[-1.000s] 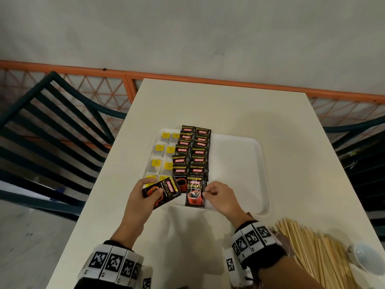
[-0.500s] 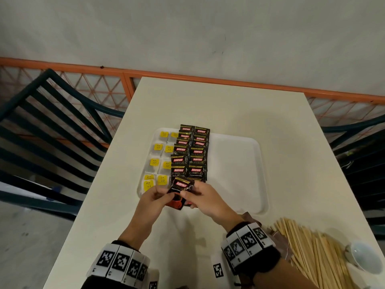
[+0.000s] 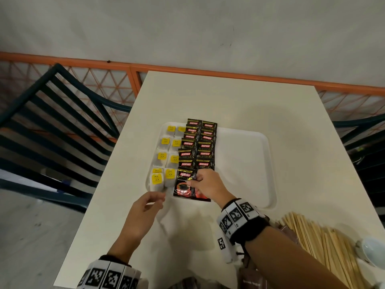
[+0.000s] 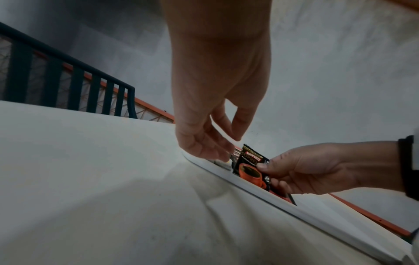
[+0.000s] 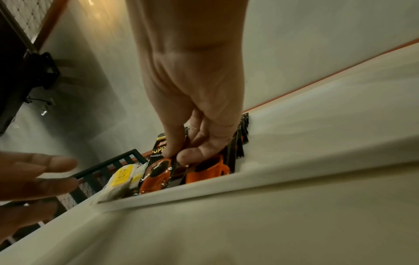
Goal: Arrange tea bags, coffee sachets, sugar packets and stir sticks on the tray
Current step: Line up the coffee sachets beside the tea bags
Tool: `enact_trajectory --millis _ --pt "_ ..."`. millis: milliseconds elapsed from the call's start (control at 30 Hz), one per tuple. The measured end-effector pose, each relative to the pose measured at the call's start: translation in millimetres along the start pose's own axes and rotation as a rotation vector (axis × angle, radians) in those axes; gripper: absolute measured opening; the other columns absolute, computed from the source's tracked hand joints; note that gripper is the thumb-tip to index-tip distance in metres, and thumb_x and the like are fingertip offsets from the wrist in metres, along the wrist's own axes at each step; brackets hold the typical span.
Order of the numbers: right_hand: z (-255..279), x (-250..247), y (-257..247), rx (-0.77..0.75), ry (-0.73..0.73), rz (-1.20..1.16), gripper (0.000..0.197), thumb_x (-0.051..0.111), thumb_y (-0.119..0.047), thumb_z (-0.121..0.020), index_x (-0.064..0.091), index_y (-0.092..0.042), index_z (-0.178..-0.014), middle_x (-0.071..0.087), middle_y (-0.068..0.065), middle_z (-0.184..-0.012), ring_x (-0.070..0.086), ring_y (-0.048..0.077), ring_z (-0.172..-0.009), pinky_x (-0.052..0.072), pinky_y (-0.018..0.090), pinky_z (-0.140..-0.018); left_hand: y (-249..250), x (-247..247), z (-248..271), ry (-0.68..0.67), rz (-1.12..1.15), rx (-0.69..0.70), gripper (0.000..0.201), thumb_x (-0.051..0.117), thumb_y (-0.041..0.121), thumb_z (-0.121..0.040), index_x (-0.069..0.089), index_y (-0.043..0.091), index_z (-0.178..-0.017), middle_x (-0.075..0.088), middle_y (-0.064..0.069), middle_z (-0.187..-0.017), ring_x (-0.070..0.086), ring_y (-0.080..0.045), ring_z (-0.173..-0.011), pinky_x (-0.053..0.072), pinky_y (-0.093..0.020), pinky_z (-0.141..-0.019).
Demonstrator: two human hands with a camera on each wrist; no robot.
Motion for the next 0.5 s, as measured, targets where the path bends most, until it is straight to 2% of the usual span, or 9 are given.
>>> enact_trajectory --millis 100,200,333,433,500 --pt "0.0 1.8 -0.6 -0.015 0.064 0.036 0.033 0.076 -0.018 -0.075 0.045 -0.013 -0.062 0.054 0.001 -0.065 0.054 0.018 -0.062 0.043 0.023 -0.057 -3.8 1.6 1.7 -0.013 -0.003 0.006 0.022 0.053 0.003 -0.09 0.064 0.023 -0.091 0.067 -0.001 -0.097 0.064 -0.019 -0.088 0.047 -0.02 -0.074" --pt "2.2 2.4 -2.1 -0.014 0.126 0.068 0.029 0.079 -0.02 -0.071 0.053 -0.009 -0.076 0.056 0.004 -0.078 0.053 0.017 -0.072 0.041 0.022 -0.059 -4.9 5.3 0.3 -0.027 -0.026 0.02 0.02 0.053 0.004 -0.09 0.065 0.02 -0.092 0.067 -0.002 -0.096 0.065 -0.019 -0.086 0.046 -0.018 -0.073" --pt "9.7 -1.0 -9.0 -0.012 0.161 0.115 0.032 0.075 -0.022 -0.076 0.055 -0.004 -0.094 0.052 0.003 -0.088 0.052 0.018 -0.08 0.044 0.028 -0.07 -3.0 12.4 -1.3 -0.046 -0.097 0.063 0.02 0.054 0.005 -0.09 0.065 0.021 -0.09 0.067 0.0 -0.093 0.065 -0.019 -0.086 0.048 -0.013 -0.069" --pt "21.9 -12.6 -12.5 -0.045 0.171 0.107 0.028 0.07 -0.022 -0.081 0.058 -0.004 -0.099 0.056 0.005 -0.09 0.055 0.017 -0.078 0.048 0.029 -0.071 1.2 20.1 0.0 -0.08 -0.174 0.106 0.023 0.056 0.006 -0.089 0.064 0.027 -0.086 0.067 0.006 -0.091 0.065 -0.014 -0.083 0.048 -0.013 -0.069" --pt "36.6 -26.9 -8.8 -0.084 0.169 0.104 0.021 0.067 -0.023 -0.083 0.06 -0.008 -0.096 0.06 0.003 -0.086 0.055 0.012 -0.071 0.045 0.02 -0.063 5.2 28.7 2.6 -0.132 -0.247 0.166 0.024 0.058 0.007 -0.088 0.063 0.03 -0.084 0.066 0.012 -0.091 0.063 -0.008 -0.08 0.047 -0.013 -0.069"
Point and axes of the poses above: each hand's wrist, its own z-axis away from the middle knuckle, its own x-axis out of the palm, y = z × x, the point moved 1 cm from there along -z, towards the middle knuckle
